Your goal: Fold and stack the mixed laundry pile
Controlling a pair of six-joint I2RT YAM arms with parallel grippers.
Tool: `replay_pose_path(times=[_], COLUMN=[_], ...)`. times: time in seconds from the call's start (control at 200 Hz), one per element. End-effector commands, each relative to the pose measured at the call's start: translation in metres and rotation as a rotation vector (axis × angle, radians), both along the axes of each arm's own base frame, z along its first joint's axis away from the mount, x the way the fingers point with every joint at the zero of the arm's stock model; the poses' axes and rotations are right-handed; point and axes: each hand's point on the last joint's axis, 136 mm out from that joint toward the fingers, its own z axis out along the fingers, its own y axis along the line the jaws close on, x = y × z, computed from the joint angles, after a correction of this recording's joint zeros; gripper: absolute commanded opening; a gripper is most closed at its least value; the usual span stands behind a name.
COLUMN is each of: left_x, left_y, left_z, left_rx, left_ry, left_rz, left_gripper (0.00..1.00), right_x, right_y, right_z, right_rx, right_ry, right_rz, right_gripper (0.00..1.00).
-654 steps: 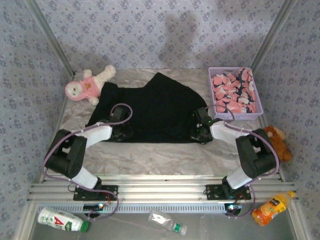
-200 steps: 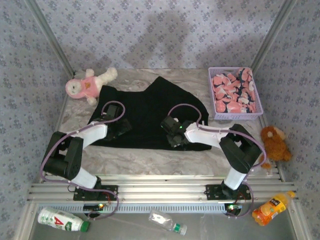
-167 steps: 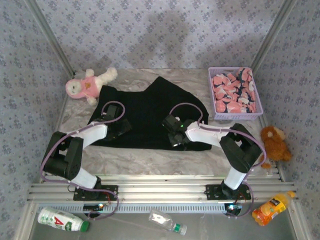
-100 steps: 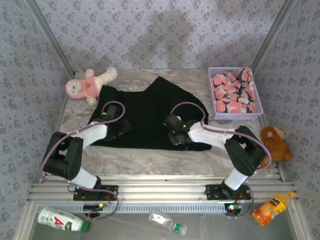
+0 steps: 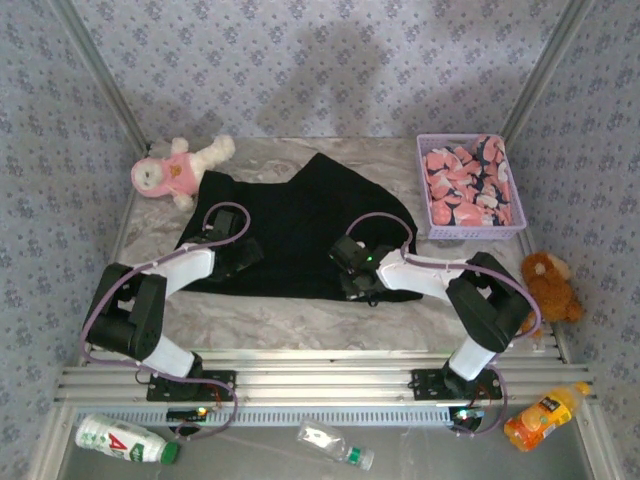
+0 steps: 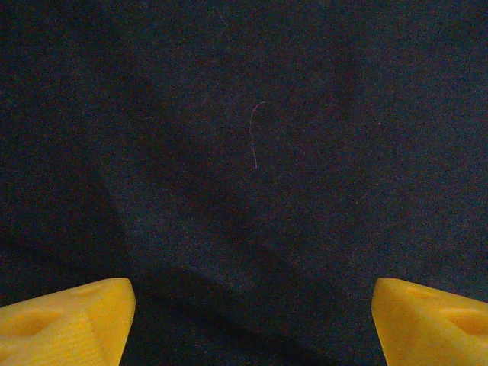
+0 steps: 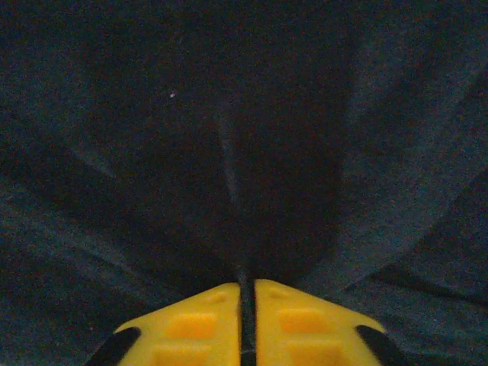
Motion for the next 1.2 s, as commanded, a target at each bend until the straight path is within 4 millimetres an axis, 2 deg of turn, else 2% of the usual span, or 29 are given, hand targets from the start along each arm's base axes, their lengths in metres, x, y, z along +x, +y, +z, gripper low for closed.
replay_pose_path(times=[0.0,0.04,0.17,0.325,0.435,0.49,0.515,0.6,0.73,0.824,0.849,0.939,1.084,1.154,1.194], left_x=[-0.007,-0.007,-0.008,-0.009,-0.010,-0.011,-0.011,-0.011,-0.010,-0.010,-0.010,-0.012,-0.015,-0.014,-0.013], left_y=[0.001,0.001,0.001,0.002,0.001,0.001,0.000,0.001,0.001,0.001,0.002,0.005,0.003,-0.007,-0.016], left_z=[-0.001,-0.003,-0.004,-0.005,-0.007,-0.006,-0.006,-0.004,-0.003,0.000,0.001,0.004,0.012,0.023,0.031], left_rx=[-0.001,-0.001,-0.002,0.000,-0.006,-0.009,-0.011,-0.014,-0.010,-0.010,-0.006,0.004,0.001,-0.016,-0.027], left_ry=[0.027,0.031,0.033,0.031,0.037,0.039,0.038,0.025,0.031,0.024,0.022,0.015,0.005,-0.023,-0.045], left_rz=[-0.008,-0.009,-0.007,-0.005,-0.003,-0.003,-0.004,0.002,0.000,-0.003,-0.003,-0.001,-0.022,-0.074,-0.118], left_gripper=[0.83,0.83,0.83,0.83,0.83,0.83,0.83,0.83,0.83,0.83,0.83,0.83,0.83,0.82,0.78], right_x=[0.005,0.008,0.021,0.042,0.067,0.075,0.084,0.099,0.133,0.156,0.161,0.165,0.161,0.151,0.143], right_y=[-0.008,-0.009,-0.008,0.000,0.010,0.007,0.013,0.024,0.030,0.050,0.056,0.071,0.068,0.059,0.053], right_z=[0.013,0.019,0.040,0.050,0.055,0.052,0.060,0.059,0.063,0.068,0.069,0.063,0.065,0.071,0.073], right_rx=[-0.024,-0.027,-0.034,-0.008,-0.004,-0.052,-0.042,-0.012,-0.025,0.044,0.057,0.054,0.046,0.068,0.080], right_ry=[-0.027,-0.044,-0.093,-0.129,-0.162,-0.150,-0.171,-0.181,-0.226,-0.261,-0.270,-0.246,-0.238,-0.232,-0.224], right_rz=[-0.021,-0.017,-0.004,0.008,0.022,0.015,0.015,0.033,0.026,0.046,0.067,0.101,0.091,0.077,0.065], right_gripper=[0.04,0.01,0.00,0.00,0.00,0.00,0.00,0.01,0.00,0.00,0.03,0.23,0.29,0.33,0.33])
